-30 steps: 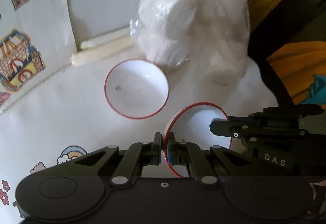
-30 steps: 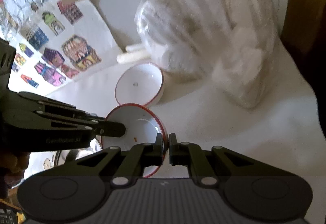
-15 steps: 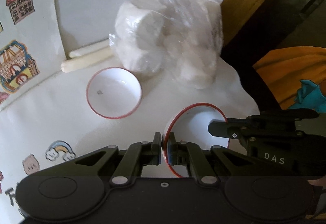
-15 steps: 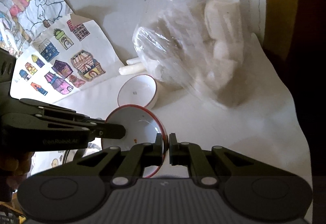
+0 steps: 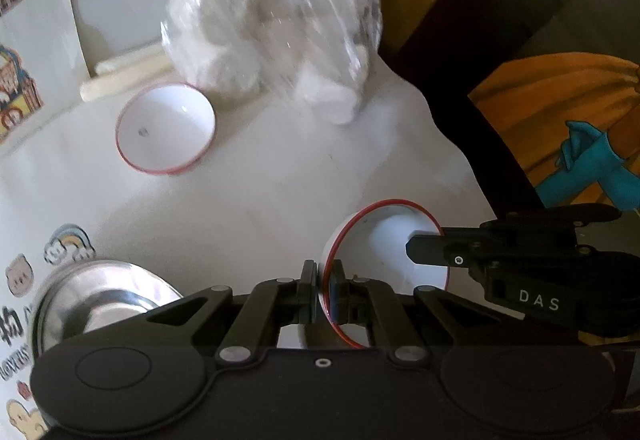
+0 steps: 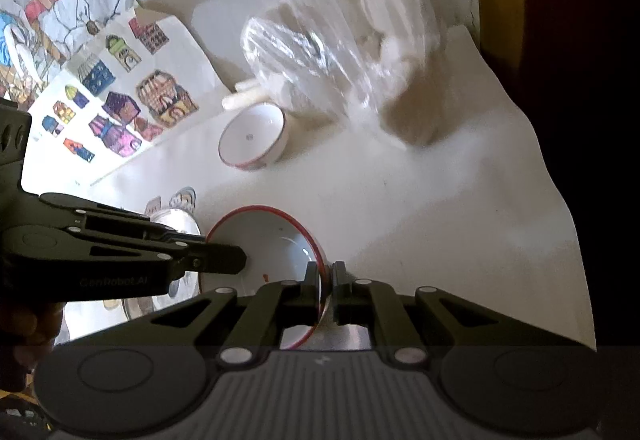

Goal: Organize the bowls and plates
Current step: 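Lift the white bowl with both grippers and lower it into the steel bowl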

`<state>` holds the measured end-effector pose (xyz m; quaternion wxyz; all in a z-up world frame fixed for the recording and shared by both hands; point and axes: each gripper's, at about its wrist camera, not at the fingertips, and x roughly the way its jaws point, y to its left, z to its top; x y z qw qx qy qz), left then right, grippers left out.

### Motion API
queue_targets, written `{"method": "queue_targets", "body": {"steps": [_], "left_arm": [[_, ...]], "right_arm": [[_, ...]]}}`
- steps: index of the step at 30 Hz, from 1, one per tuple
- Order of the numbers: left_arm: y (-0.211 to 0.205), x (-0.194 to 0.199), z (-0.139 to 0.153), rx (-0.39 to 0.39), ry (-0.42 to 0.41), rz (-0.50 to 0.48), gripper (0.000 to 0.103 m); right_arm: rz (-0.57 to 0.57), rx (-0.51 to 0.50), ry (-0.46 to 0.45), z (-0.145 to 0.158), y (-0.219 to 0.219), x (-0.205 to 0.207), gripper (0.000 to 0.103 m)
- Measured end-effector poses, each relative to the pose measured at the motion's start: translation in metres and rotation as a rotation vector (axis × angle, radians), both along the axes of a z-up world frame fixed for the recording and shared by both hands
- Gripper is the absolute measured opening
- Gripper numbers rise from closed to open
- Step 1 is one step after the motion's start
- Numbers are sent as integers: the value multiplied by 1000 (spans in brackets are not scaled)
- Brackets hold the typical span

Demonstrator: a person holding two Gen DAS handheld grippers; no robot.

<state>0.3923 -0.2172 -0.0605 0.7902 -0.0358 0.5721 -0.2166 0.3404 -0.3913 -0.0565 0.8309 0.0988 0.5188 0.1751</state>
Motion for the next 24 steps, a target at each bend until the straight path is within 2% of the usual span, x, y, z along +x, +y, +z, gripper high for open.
{"method": "queue_targets", "body": {"steps": [13,24], "left_arm": [[-14,-17,-28,28,110,-4,5],[-17,-17,-45,56,163,19,5]], "right_arm": [[27,-21,109,-25,-10,-13,6],[53,-31,172,-36,-4,-7,7]]}}
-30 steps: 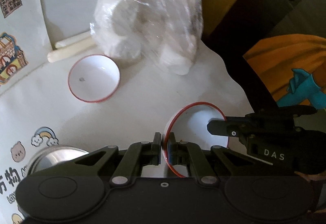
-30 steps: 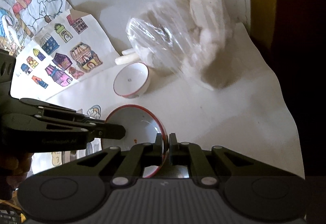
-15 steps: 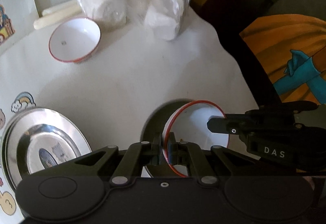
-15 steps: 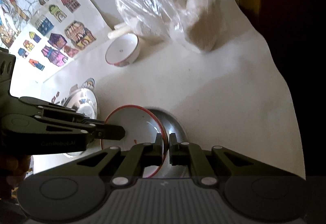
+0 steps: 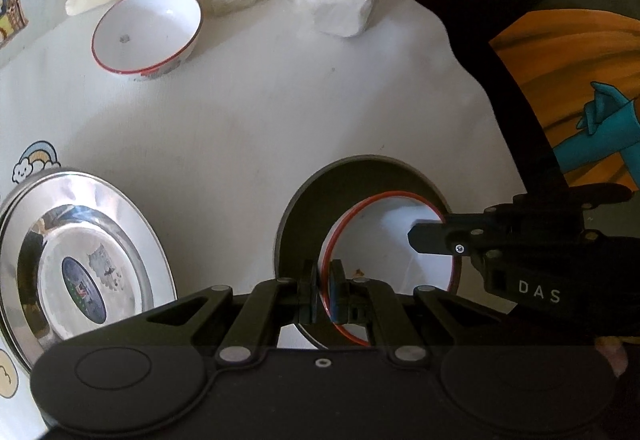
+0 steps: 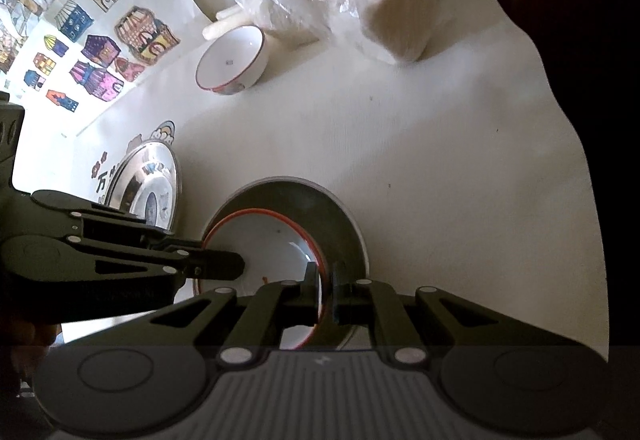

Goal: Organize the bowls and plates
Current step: 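Lift the white bowl with both grippers and lower it into the steel bowl, then open both grippers and move them to the second red-rimmed white bowl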

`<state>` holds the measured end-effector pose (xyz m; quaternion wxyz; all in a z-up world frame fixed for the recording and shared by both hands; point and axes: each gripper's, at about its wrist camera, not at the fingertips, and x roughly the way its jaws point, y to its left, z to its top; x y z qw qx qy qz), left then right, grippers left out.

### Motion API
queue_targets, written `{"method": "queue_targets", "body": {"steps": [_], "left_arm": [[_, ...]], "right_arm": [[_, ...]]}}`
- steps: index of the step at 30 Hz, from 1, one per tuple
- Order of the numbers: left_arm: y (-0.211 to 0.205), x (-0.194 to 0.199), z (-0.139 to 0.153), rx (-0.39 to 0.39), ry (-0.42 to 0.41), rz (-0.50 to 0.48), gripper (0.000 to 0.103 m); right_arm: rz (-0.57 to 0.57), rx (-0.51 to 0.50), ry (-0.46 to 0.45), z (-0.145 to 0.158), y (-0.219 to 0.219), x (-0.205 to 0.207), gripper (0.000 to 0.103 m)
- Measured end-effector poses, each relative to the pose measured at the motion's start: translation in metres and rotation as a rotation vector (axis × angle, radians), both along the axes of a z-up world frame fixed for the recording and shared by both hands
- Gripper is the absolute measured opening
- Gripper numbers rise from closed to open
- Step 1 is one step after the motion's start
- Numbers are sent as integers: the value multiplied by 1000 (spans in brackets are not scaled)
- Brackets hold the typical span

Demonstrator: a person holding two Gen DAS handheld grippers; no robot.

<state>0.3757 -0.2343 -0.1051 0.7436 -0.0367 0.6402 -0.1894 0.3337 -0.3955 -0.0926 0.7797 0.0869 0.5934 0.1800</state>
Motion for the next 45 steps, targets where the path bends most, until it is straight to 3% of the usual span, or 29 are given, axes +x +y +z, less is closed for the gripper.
{"method": "queue_targets", "body": {"steps": [21,30,35,39,45], "left_arm": [[2,-1,-9,12,18,41,5],[9,-4,-6,0,11,51,10],[18,-5,4,-40,-10,72,15],[29,-5,15,-82,-38,97,24],[47,-5,30,-119,-95,152,52]], "right_arm": [[-9,-1,7,-8,0,8,10],[-15,-8,-6,-7,1,5,13],[-7,-12,-21,-1,2,1,23],[-14,-1,-37,6,1,-2,30],[-34,2,-83,20,0,-2,46]]}}
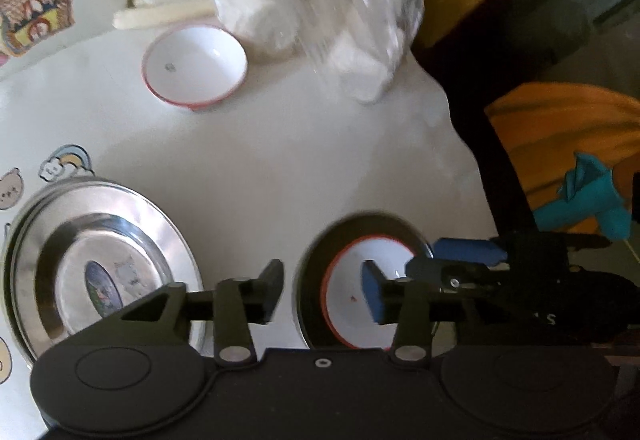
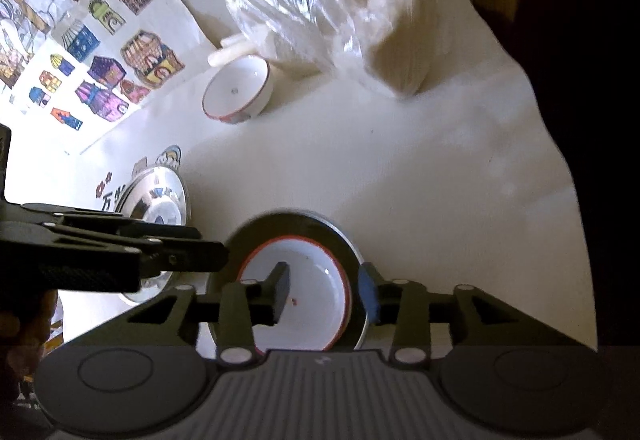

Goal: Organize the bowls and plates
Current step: 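Open both grippers and move them to the second red-rimmed white bowl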

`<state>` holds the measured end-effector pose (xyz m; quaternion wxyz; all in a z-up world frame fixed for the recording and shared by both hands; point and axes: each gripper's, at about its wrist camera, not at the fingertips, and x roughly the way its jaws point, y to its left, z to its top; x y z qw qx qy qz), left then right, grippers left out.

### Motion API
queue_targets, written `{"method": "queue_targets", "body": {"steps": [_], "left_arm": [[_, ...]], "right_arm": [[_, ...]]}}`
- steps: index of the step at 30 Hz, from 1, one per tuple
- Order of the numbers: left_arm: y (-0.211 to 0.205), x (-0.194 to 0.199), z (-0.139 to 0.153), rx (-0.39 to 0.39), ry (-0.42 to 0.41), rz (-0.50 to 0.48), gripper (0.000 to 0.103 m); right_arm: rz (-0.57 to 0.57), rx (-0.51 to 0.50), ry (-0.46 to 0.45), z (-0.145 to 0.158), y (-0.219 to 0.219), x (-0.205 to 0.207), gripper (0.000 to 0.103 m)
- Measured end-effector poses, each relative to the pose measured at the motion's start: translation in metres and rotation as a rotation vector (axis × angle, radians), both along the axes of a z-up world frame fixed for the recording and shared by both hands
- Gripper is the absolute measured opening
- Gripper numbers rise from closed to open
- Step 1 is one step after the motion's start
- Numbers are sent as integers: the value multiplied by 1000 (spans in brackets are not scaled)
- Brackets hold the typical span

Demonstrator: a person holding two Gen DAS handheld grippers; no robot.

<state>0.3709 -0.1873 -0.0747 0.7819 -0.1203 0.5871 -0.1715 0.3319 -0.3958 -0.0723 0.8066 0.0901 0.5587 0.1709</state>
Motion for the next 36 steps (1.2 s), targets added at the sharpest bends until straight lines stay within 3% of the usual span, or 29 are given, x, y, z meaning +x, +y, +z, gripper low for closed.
{"method": "queue_targets", "body": {"steps": [3,4,6,9,11,16,25,33,36], "left_arm": [[14,2,6,-13,-26,46,78],[18,3,7,-14,-36,62,91],[27,7,8,-3,-59,97,102],[42,12,6,13,-60,140,102],[53,16,4,19,-53,175,102],[79,24,0,33,-76,258,102],[108,59,-7,85,-138,307,102],[115,106,-30,134,-137,253,102],[115,123,-39,157,-126,219,102]], "right_arm": [[-18,5,-23,8,0,2,54],[-26,6,-30,10,0,4,57],[-38,3,-44,12,2,6,64],[-46,2,-61,15,6,11,75],[-45,0,-72,15,11,13,87],[-51,-14,-103,13,25,19,102],[-99,-29,-123,3,44,49,103],[-137,-3,-95,-11,59,89,103],[-173,60,-64,-19,60,102,102]]}}
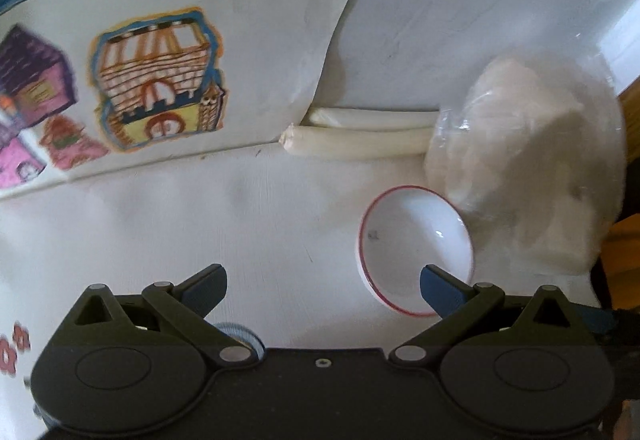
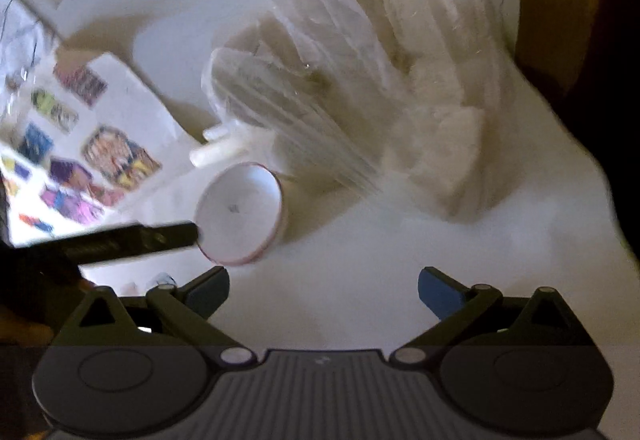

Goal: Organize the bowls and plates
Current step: 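Open both grippers and move them to the second red-rimmed white bowl, then close both grippers on the rim of the second white bowl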

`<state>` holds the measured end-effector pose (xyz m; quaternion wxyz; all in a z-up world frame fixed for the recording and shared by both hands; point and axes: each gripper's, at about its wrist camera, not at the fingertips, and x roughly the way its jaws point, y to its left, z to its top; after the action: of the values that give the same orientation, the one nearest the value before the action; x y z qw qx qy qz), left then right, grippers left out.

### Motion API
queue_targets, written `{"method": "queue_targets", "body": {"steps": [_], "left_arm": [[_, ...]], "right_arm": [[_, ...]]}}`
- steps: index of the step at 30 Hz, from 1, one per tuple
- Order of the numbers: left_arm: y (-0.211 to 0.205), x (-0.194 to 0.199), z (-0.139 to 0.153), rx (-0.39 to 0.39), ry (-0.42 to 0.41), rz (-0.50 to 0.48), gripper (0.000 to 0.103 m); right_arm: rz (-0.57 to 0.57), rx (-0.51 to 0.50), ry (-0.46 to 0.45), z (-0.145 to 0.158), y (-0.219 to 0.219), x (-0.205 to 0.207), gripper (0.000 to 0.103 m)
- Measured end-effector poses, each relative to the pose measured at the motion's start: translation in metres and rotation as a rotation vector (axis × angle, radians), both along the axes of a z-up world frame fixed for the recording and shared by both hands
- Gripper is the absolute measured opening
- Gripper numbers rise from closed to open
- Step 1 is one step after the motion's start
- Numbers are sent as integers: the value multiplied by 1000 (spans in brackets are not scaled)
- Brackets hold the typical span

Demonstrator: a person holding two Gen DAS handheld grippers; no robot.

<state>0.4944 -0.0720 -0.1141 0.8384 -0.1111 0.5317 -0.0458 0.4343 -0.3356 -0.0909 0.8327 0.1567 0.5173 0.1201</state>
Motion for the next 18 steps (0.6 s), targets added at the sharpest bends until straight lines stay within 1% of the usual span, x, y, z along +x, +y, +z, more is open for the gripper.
{"method": "queue_targets", "body": {"steps": [1,6,8,12,14,15,16,18], "left_arm": [[-1,4,-2,9,1,-10,102],[-6,19,-10,71,16,-61,102],[-8,25,-12,90,24,-73,102],[-15,32,-17,127,55,-87,102],[-19,34,-20,140,66,-86,102],[-21,34,-20,143,69,-87,101],[-24,34,-20,143,69,-89,99],[-28,34,-21,132,74,-95,94]], "right_arm": [[-7,17,0,-2,2,4,102],[-7,15,-11,-11,15,20,96],[-10,7,-7,-15,20,25,89],[-19,7,15,-23,27,31,77],[-16,7,21,-25,29,32,68],[-13,11,24,-26,31,33,65],[-11,14,29,-28,32,34,59],[-11,22,37,-30,33,35,56]]}}
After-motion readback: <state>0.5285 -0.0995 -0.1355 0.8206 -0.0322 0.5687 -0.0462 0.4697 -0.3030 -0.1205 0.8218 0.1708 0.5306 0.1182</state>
